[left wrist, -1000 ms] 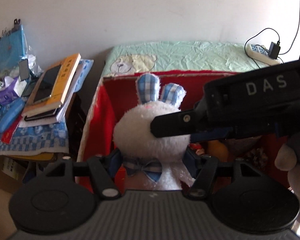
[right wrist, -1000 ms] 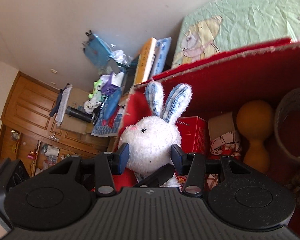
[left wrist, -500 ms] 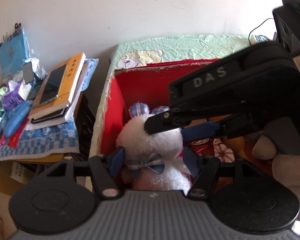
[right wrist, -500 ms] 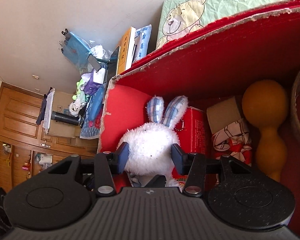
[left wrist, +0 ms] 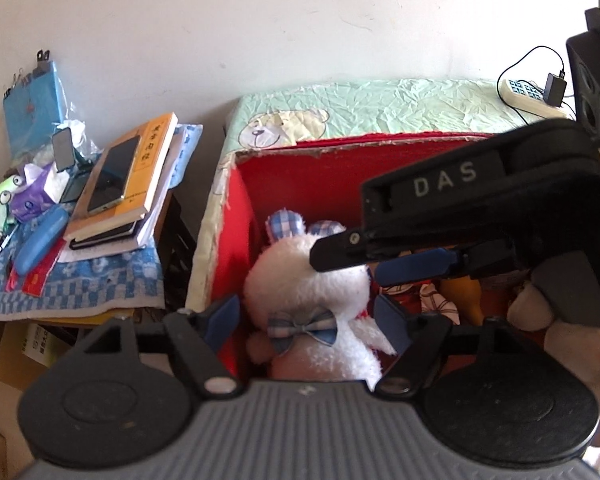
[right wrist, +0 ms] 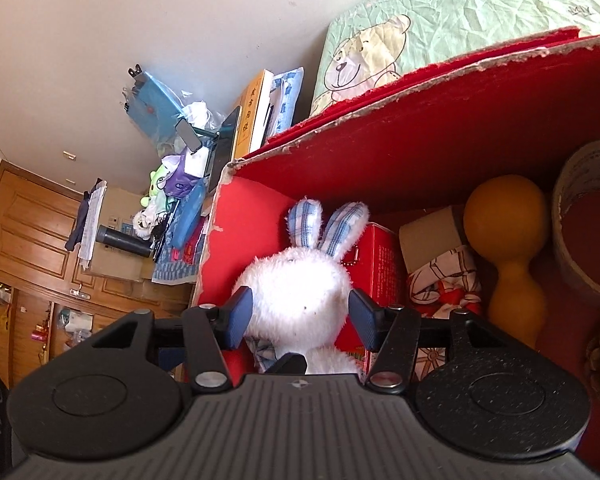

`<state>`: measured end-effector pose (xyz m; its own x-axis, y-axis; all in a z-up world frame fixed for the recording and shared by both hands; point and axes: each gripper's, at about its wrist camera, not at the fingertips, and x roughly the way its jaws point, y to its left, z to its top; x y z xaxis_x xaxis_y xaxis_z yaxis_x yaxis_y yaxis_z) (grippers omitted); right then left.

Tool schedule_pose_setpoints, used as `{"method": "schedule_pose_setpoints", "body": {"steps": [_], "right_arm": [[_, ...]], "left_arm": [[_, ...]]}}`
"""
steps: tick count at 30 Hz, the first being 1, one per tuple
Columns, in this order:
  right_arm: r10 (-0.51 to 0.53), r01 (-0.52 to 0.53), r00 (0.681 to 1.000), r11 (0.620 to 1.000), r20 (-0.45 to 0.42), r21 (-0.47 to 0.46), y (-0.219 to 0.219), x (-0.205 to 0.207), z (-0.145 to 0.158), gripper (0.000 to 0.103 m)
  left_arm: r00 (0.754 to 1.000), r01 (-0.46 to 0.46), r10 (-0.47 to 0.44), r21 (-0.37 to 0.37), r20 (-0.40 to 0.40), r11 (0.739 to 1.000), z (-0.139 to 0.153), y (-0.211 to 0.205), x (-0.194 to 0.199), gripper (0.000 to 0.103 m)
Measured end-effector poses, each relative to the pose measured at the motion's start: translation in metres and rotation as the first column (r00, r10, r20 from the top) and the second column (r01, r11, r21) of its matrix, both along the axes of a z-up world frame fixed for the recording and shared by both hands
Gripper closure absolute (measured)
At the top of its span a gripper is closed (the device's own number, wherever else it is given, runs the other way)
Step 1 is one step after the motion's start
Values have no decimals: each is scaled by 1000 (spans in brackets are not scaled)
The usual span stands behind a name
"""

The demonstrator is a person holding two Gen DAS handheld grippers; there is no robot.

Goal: Organize objects
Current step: 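Lift the white bunny and carry it over the red box with the right gripper, then lower the bunny into the red box and open the right gripper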

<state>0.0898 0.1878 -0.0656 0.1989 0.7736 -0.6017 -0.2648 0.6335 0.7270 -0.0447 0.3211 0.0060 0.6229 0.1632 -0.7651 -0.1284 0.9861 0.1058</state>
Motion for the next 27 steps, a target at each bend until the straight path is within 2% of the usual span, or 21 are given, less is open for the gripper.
{"method": "schedule_pose_setpoints", "body": {"steps": [8,15,27], "right_arm": [[-3,3,997,1000,82,-2,-6,-15,16,45],[-22,27,984,999,179,-26,-25,-32,32,45],[-118,162,934,981,337,-106,-90,-59,59,45]], "left_arm": [[1000,-2,2,3,20,1000,8,-8,-5,23],[1000,9,-8,-37,25,999,20,-21,-8,23],[998,59,-59,-31,27,998,32,-81,-6,21]]}}
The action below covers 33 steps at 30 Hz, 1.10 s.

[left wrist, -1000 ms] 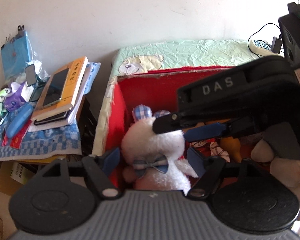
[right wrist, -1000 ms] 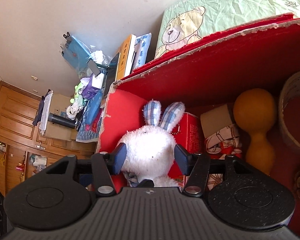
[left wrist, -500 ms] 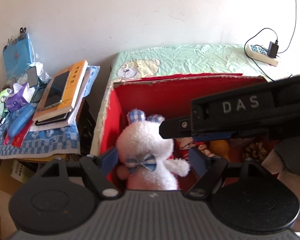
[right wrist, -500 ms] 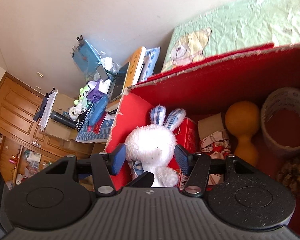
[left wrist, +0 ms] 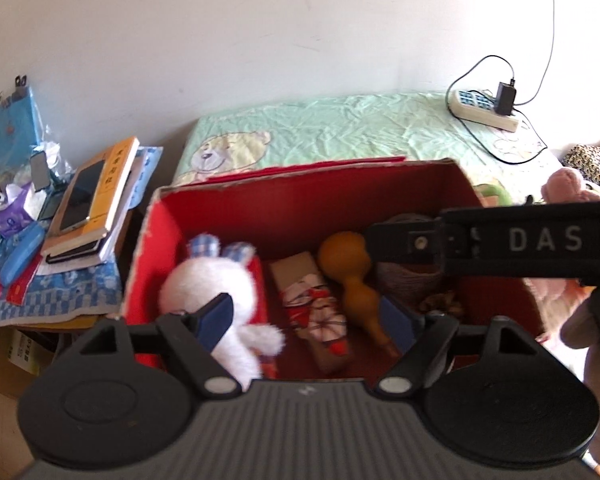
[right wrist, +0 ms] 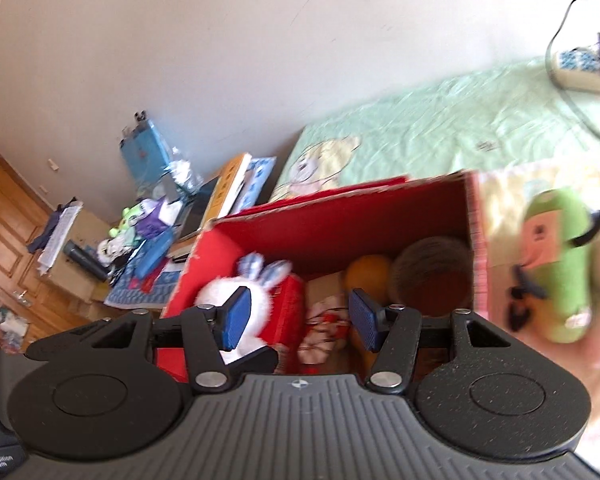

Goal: Organize objects
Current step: 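Lower the bunny into the red box and open the right gripper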

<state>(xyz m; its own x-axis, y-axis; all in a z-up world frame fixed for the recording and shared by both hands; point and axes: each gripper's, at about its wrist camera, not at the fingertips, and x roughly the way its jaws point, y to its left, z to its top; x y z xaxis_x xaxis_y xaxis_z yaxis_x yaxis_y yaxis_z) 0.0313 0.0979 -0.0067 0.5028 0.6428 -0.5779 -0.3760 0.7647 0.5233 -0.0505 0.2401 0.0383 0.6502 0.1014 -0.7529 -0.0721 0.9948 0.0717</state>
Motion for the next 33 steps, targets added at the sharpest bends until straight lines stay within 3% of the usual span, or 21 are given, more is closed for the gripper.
{"method": "schedule_pose_setpoints", "body": {"steps": [7,33], "right_arm": [[-29,30,999,999,45,-35,-43,-8,7,45],[-133,135,990,990,37,-48,-181,-24,-1,45]], "left_arm": [[1000,20,-20,-1,-1,1000,3,-42,4,19],[991,131,-131,-13,-9,991,5,-181,26,15]]}}
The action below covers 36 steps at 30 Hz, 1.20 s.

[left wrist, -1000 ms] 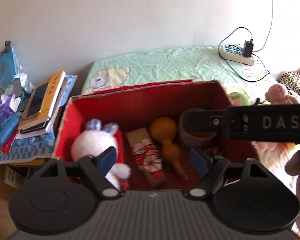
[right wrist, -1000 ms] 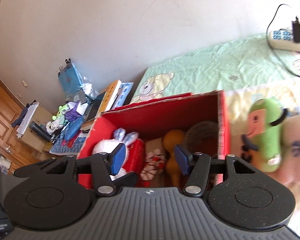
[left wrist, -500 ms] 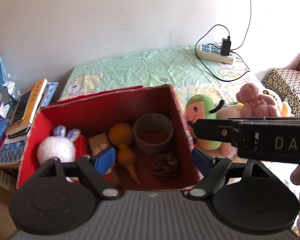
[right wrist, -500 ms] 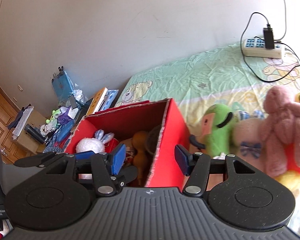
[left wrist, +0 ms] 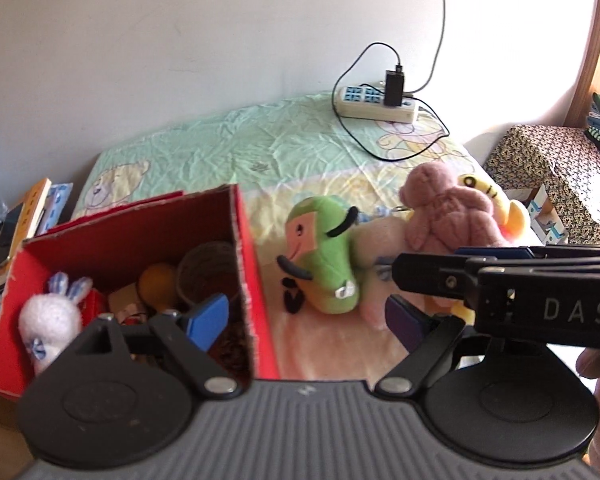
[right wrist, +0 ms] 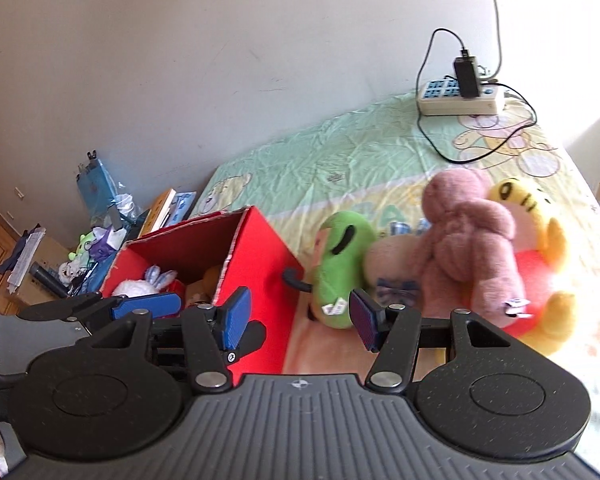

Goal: Organize objects
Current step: 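Move the right gripper back to the plush pile and grasp the pink teddy bear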

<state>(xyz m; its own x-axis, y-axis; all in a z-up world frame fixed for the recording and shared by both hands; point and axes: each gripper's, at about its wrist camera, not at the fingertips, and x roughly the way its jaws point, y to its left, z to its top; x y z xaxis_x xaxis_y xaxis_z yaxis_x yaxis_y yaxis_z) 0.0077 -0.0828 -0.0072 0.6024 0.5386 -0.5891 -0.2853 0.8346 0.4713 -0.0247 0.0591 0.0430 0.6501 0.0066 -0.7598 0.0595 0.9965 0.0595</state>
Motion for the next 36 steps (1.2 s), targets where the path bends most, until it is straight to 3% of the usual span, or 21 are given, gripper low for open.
{"method": "schedule_pose_setpoints", "body": {"steps": [16,36], "right_arm": [[-64,61,997,996,-44,-63,-53,-6,-16,45],[-91,76,991,986,-101,-149,-81,-5,-36,45]], "left_arm": [[996,52,-53,-13,-68,999,-25,-59,14,13],[984,56,-56,-3,-168,998,-52,-88,21,12]]}}
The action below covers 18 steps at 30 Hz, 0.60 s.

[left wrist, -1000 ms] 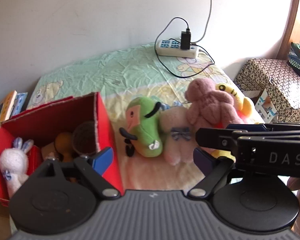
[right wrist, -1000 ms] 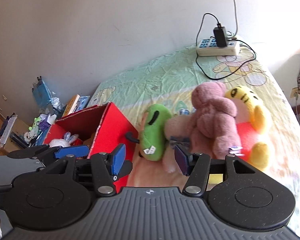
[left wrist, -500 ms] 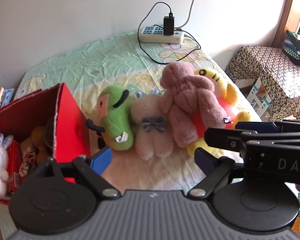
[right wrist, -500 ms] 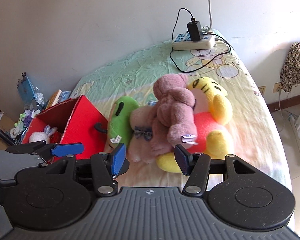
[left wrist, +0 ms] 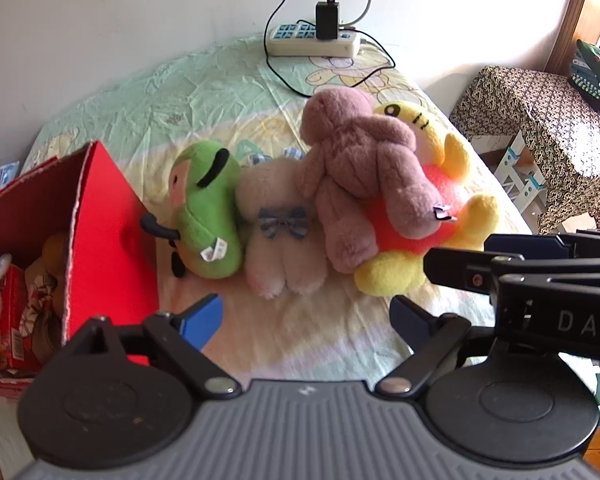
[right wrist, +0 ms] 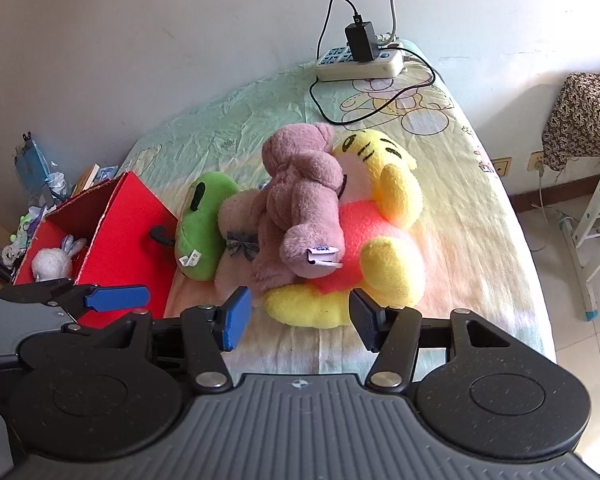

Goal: Organize objects
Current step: 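Move the right gripper back to the plush pile and grasp the pink teddy bear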

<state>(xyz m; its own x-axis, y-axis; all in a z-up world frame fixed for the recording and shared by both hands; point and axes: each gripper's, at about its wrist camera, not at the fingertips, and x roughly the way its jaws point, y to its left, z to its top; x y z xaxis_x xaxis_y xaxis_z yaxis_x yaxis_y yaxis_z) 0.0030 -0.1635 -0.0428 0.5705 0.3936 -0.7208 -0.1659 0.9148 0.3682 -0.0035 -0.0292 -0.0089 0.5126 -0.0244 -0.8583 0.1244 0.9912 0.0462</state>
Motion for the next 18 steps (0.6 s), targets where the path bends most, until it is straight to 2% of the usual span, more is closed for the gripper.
{"method": "schedule_pose_setpoints", "body": {"steps": [6,12,18], "right_arm": [[-15,15,1000,1000,-11,12,-10,5,-2,45],[-18,18,1000,1000,16,17,-17,12,9,45],[-20,20,999,1000,46,16,-21,25,16,45]], "left_arm": [[1000,-1,1,21,-17,1000,-2,-3,6,12],[1000,12,-12,23,-12,1000,4,-7,17,12],[1000,25,-25,-46,-5,999,11,-5,34,12]]}}
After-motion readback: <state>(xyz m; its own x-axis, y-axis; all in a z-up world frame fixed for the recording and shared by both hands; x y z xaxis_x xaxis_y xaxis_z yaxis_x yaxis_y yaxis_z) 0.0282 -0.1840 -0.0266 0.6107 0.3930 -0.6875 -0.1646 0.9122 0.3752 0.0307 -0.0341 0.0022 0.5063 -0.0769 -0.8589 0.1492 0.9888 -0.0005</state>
